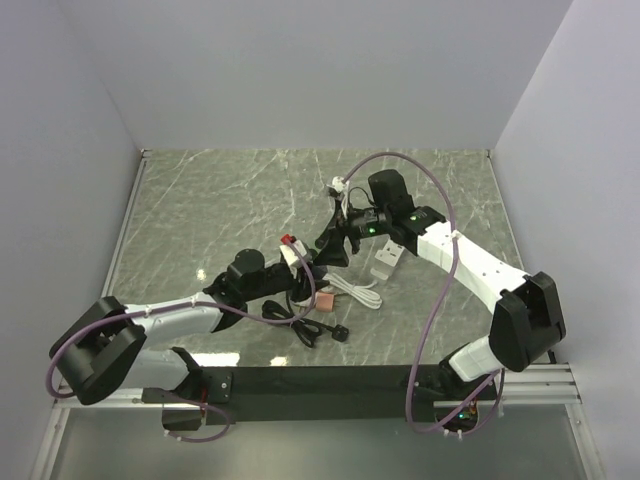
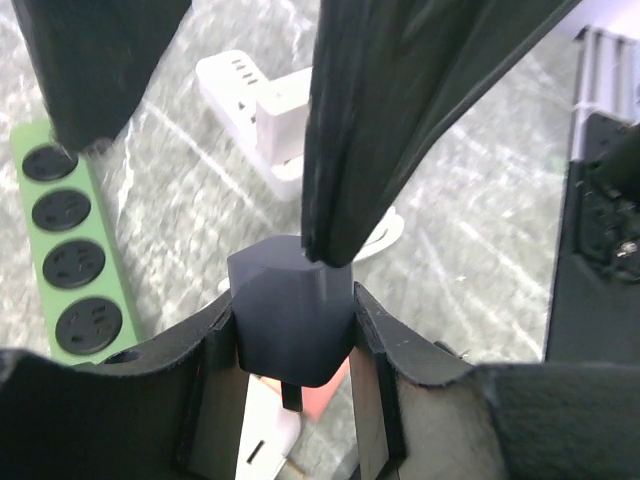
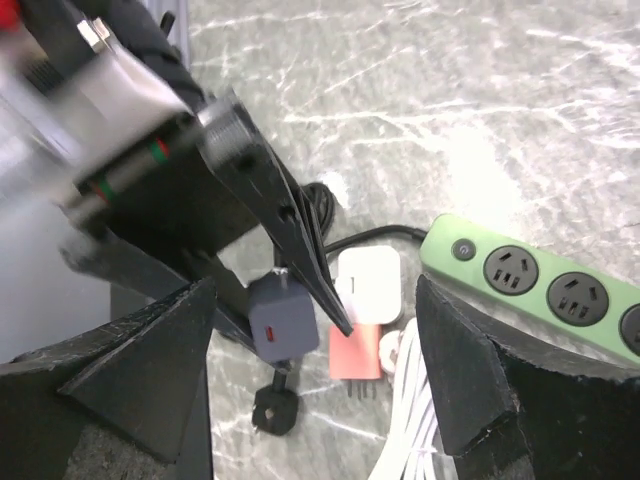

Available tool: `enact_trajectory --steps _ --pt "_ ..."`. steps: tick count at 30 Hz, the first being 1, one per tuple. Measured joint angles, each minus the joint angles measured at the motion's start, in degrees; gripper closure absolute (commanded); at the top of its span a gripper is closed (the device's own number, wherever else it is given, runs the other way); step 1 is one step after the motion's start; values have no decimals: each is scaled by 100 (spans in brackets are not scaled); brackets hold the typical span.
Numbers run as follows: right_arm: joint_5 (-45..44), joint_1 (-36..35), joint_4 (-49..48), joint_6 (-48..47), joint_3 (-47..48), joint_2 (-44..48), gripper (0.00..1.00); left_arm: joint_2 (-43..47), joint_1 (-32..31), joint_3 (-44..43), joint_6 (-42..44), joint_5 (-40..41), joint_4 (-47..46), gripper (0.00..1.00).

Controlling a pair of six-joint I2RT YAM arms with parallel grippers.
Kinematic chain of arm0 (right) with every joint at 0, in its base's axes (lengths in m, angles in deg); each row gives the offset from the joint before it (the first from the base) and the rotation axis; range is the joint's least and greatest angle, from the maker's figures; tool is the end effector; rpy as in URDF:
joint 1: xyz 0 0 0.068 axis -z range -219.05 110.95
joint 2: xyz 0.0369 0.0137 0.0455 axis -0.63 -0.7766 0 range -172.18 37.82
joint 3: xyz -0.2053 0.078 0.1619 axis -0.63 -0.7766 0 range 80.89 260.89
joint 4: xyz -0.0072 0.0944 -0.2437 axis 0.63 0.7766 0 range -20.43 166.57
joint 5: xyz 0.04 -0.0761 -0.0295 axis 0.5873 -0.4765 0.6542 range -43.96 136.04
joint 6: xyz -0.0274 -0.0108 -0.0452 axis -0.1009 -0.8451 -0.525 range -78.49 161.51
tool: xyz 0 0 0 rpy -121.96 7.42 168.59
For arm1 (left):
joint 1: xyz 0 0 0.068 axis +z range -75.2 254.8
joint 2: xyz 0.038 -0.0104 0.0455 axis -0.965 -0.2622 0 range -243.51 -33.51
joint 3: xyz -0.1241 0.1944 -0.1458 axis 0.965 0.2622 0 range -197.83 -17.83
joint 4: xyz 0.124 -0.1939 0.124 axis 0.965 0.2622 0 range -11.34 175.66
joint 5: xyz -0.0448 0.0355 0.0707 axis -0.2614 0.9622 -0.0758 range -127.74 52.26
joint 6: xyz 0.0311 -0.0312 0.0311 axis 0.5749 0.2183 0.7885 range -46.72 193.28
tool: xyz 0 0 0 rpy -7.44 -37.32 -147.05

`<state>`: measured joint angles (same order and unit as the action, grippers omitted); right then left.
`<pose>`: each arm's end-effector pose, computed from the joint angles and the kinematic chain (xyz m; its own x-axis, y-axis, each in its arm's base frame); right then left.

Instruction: Insert the plug

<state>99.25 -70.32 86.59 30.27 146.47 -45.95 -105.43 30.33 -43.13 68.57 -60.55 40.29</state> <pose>0.2593 0.1908 0.3015 -0.3138 -0.3270 -0.8914 -0.9495 0.1108 0.2936 0.1728 -0.1888 0.2124 -0.1775 0.0682 -0.9818 0.9081 0.3959 -0.1367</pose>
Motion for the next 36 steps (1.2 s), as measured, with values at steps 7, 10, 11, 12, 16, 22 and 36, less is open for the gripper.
enact_trajectory --steps 7,10,11,12,16,22,36 --pt "-358 181 -308 800 0 -4 14 -153 0 2 109 181 -140 100" --pt "-680 254 -389 1281 0 -4 18 -140 0 44 133 422 -330 100" --pt "-778 264 -413 1456 0 -4 19 -127 0 87 164 514 -417 100" --pt "-859 264 -420 1600 0 -4 20 -107 0 118 205 605 -444 100" --pt "-1113 236 -457 2096 -7 -4 21 -101 -4 129 337 953 -485 100" --pt "-1342 -107 -455 2400 -4 -55 28 -101 -4 129 525 1314 -586 100" --pt "-1600 -529 -398 2520 -4 -317 72 -33 -15 166 713 1731 -601 100"
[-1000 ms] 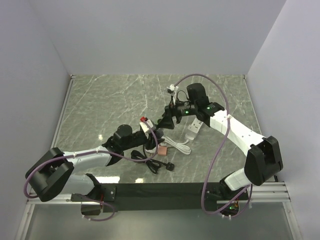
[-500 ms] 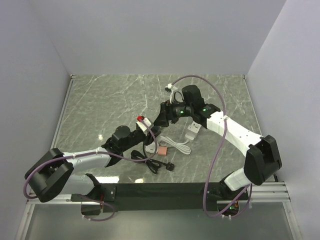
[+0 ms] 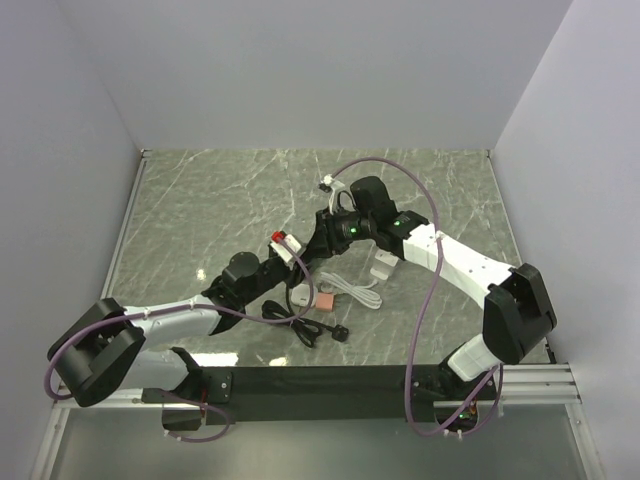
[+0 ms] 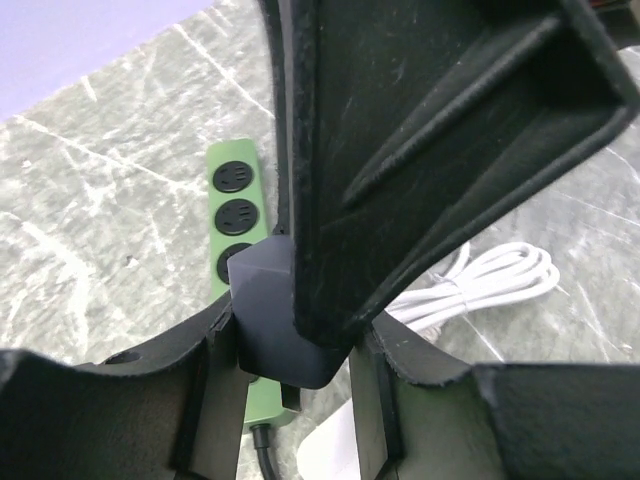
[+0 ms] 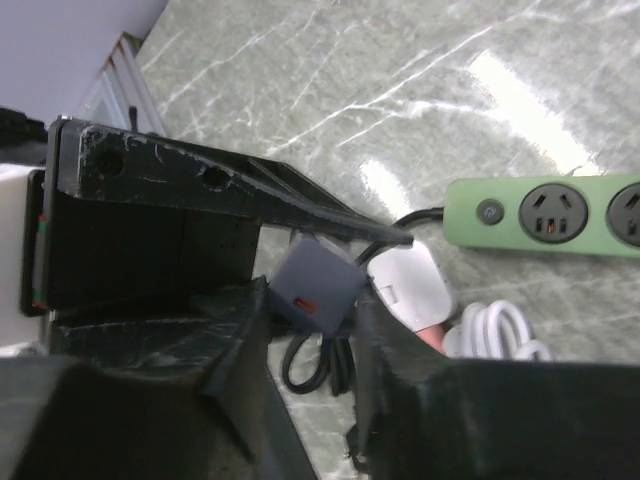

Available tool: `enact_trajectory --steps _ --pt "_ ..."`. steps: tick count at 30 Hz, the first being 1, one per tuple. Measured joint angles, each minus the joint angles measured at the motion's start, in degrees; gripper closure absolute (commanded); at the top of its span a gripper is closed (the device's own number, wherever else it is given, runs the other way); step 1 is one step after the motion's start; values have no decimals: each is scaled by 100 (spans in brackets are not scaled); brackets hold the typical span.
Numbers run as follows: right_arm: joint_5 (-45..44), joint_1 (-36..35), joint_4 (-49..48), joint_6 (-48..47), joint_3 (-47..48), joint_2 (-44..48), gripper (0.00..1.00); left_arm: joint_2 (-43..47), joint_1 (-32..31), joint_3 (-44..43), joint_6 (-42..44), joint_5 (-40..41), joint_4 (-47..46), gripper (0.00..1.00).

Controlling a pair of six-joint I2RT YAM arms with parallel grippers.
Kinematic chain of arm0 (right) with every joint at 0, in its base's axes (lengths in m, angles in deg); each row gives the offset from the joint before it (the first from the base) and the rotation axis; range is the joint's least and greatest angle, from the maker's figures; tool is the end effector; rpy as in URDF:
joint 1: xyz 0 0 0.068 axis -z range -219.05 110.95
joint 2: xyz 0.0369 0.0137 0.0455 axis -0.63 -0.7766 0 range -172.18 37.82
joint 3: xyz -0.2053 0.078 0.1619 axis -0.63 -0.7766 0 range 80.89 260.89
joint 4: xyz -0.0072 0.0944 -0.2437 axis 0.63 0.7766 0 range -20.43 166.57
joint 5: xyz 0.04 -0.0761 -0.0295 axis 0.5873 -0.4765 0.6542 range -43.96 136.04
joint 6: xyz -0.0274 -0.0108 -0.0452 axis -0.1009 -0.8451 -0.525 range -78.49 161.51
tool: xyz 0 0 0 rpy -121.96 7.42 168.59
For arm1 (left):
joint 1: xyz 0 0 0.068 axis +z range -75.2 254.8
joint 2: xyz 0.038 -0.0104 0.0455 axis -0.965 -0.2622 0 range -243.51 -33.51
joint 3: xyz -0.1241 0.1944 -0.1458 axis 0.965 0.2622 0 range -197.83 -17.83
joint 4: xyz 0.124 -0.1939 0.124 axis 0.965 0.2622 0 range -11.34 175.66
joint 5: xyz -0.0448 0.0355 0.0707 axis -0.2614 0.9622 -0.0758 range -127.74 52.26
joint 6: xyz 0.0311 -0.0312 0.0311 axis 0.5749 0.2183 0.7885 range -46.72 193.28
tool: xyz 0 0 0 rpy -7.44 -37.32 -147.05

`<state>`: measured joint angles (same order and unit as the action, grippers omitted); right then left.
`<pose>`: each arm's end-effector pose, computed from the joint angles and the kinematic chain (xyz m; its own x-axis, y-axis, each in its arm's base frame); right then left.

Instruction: Insert the plug

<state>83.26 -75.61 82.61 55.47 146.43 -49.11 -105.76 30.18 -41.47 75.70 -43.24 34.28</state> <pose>0.2605 0.2200 0.2857 -0.6519 -0.2441 -0.7180 -0.7396 0.4137 0.5308 0.1796 -0.1819 0.2128 -0.0200 0.0788 -0.9967 0.7688 0.6386 0.0350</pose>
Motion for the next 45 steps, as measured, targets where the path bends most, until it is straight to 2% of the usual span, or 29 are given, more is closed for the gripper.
enact_trajectory --steps 1,3,5,7,8,14,15,17,23,28,38,45 --pt "-9 4 -13 55 0 -2 87 9 -4 2 13 50 0 100" --pt "-15 7 -9 87 0 -7 100 9 2 4 17 168 2 99" --pt "-24 15 -17 63 -2 -20 100 11 2 17 -4 264 7 82" --pt "-35 17 -52 94 -2 -31 100 9 2 17 -9 321 9 59" --pt "-57 17 -79 122 -4 -31 100 9 0 17 -13 339 4 52" --pt "-138 87 -293 118 -31 -31 100 -2 -2 17 -149 313 -105 45" --pt "-140 107 -306 114 -31 -31 100 -4 -2 17 -181 291 -125 36" --pt "-216 155 -354 92 -31 -31 100 -4 -4 17 -236 229 -133 27" --pt "-525 461 -643 7 -72 -31 100 -2 -24 122 -415 162 -160 23" --pt "-1161 778 -1097 -289 -409 -7 100 127 -42 437 -647 186 -87 25" --pt "-1405 667 -1453 -1010 -1060 -15 100 289 55 492 -1475 708 505 25" --pt "-1423 352 -1648 -1593 -1064 -151 100 -149 345 271 -1827 730 745 24"
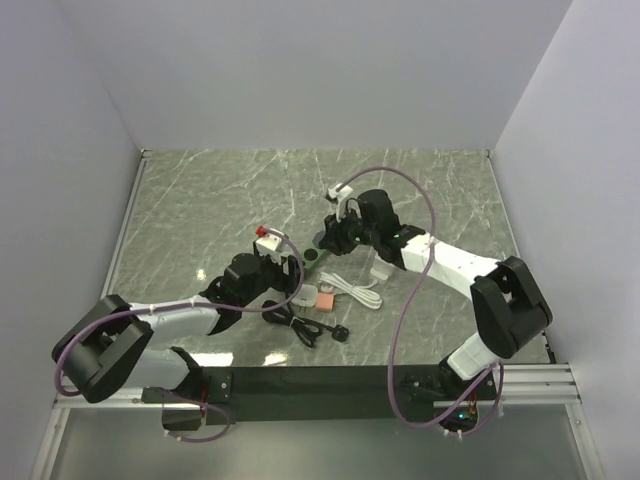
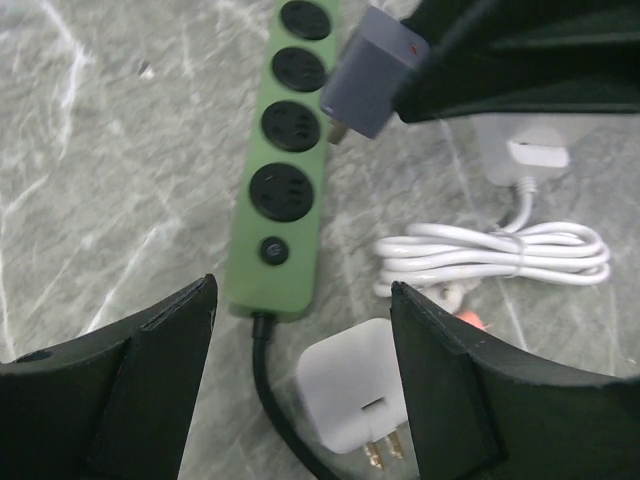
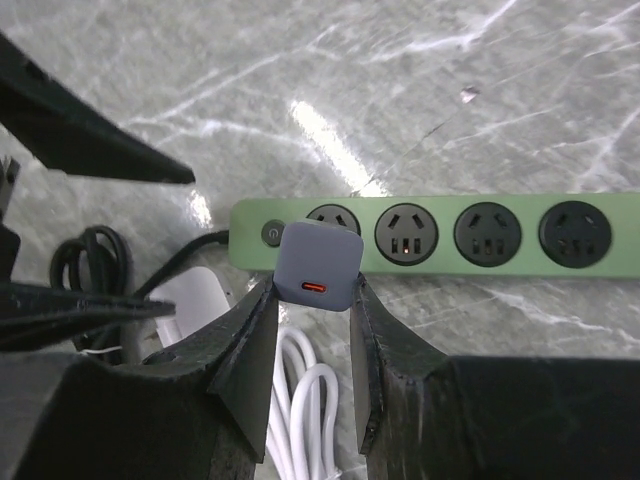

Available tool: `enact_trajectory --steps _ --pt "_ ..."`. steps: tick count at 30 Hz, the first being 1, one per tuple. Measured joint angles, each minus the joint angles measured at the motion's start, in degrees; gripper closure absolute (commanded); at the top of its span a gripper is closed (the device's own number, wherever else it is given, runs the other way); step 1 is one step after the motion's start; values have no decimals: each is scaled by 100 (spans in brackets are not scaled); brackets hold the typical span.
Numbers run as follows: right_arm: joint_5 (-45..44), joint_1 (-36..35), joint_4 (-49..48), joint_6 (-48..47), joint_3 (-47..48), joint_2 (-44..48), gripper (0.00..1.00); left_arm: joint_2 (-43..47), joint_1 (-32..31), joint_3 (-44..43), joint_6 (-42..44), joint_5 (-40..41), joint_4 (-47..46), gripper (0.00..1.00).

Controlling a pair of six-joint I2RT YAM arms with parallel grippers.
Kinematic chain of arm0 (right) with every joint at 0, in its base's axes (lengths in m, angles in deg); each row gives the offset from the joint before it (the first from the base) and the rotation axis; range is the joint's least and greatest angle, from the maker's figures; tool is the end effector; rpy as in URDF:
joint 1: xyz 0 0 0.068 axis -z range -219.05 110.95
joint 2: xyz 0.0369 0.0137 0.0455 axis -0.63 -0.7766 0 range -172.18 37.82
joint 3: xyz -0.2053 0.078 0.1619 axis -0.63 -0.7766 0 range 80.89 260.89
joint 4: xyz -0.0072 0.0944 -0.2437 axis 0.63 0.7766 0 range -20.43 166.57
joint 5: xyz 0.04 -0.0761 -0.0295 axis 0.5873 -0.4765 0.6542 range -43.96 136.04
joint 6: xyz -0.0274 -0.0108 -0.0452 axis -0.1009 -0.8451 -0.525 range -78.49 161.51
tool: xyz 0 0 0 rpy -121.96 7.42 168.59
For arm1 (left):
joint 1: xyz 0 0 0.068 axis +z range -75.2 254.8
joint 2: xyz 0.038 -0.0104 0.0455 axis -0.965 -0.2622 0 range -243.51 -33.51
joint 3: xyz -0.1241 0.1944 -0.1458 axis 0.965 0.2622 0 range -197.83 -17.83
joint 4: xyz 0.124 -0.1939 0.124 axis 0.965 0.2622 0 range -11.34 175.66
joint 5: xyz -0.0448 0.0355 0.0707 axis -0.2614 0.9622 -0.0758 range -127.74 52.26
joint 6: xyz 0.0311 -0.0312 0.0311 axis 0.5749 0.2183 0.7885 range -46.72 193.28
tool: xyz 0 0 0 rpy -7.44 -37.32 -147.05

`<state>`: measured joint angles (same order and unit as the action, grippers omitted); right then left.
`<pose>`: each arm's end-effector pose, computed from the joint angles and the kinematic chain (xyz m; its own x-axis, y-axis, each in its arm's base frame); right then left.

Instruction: Insert the plug

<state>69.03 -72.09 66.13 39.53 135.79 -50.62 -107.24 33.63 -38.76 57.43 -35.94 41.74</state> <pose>0.2796 0.1984 0.2385 -0.3930 -0.2935 -0.8714 -0.7991 0.5778 0.1658 0.1870 -0.1619 0.1782 -0.3716 -0.0377 -0.9276 0.5549 0.7921 -0.2545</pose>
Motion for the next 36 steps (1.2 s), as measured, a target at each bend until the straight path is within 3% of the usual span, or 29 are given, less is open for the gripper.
enact_trajectory --steps 11,36 --pt "-221 -308 227 -417 372 -831 100 -57 282 0 -205 -22 247 24" --pt "-424 -417 535 -850 837 -1233 100 -1169 503 -420 -229 -192 271 24"
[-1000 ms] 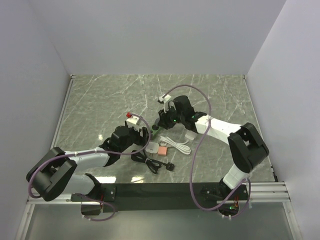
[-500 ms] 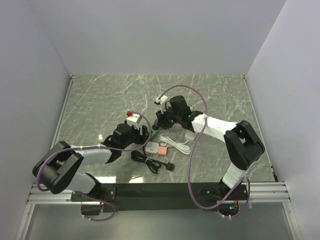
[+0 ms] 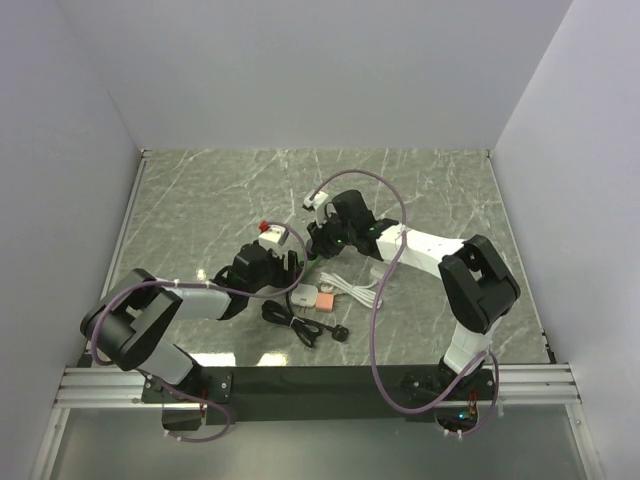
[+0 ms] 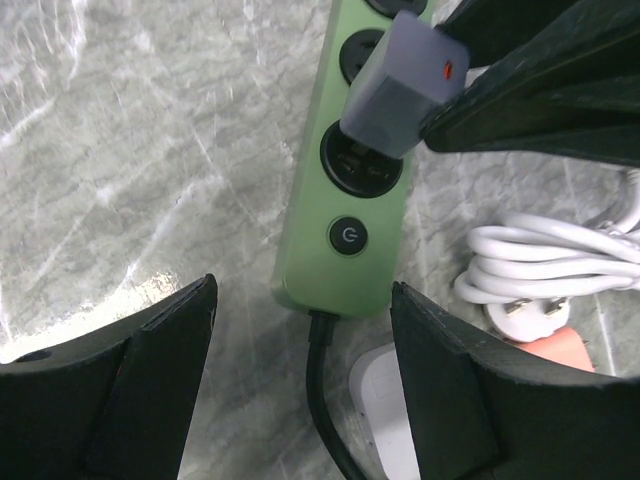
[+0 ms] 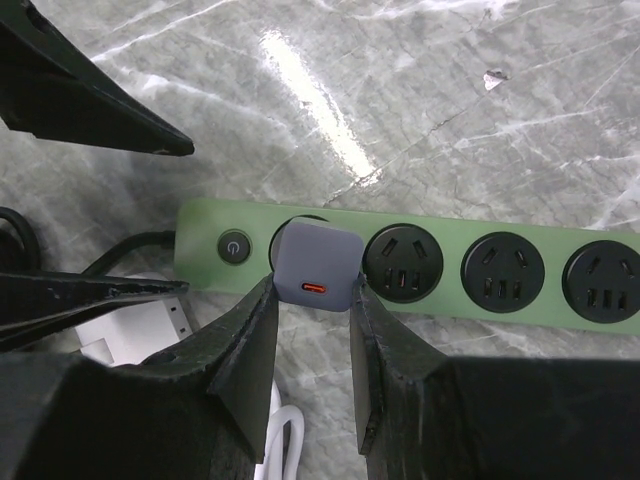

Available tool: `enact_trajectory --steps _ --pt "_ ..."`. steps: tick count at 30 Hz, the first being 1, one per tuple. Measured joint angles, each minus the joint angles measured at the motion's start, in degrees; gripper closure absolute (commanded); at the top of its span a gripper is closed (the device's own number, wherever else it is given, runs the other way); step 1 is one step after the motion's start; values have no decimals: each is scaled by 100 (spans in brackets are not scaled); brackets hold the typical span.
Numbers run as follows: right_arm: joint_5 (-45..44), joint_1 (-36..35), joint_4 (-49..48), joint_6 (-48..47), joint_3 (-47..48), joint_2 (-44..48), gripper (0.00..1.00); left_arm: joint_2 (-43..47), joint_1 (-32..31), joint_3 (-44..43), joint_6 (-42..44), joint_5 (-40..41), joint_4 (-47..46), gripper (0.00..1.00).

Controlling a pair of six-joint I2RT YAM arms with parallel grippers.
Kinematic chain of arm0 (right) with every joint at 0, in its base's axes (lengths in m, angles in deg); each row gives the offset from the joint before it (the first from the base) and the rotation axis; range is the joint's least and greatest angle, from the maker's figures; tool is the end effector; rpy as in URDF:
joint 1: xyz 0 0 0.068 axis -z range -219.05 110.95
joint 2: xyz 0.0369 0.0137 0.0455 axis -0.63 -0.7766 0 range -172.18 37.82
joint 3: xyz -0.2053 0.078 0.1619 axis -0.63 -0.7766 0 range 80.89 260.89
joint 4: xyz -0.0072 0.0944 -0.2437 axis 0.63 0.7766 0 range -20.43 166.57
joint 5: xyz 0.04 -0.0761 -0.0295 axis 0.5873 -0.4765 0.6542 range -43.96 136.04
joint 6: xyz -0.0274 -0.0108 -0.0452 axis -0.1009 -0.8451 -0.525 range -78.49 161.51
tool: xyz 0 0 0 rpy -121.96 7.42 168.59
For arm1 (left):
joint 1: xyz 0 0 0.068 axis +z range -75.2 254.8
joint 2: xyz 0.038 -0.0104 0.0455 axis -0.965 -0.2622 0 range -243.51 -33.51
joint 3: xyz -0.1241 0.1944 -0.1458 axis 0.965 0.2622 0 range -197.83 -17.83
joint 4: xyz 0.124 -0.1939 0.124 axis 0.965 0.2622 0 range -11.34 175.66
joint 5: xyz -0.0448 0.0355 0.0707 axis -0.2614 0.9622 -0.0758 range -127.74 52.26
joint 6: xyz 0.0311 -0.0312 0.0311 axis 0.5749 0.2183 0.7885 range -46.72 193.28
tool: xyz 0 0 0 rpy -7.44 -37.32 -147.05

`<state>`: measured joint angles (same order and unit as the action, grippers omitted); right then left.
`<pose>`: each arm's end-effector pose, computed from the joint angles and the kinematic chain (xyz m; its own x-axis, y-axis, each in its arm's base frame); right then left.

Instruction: Insert the plug

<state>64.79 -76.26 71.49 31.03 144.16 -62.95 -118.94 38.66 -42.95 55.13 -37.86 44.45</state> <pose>0.2985 0.2410 0.2029 -0.3572 -0.4874 -0.7968 -0.8495 0.5242 0.0601 0.2187 -0.1597 0.1454 -0.5217 -0.0047 -0.8531 0.4512 0.8471 -0.2807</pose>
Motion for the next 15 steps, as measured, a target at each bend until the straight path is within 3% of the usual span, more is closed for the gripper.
enact_trajectory --steps 15 --pt "-227 -92 125 -52 55 2 100 -426 214 -328 2 0 -2 24"
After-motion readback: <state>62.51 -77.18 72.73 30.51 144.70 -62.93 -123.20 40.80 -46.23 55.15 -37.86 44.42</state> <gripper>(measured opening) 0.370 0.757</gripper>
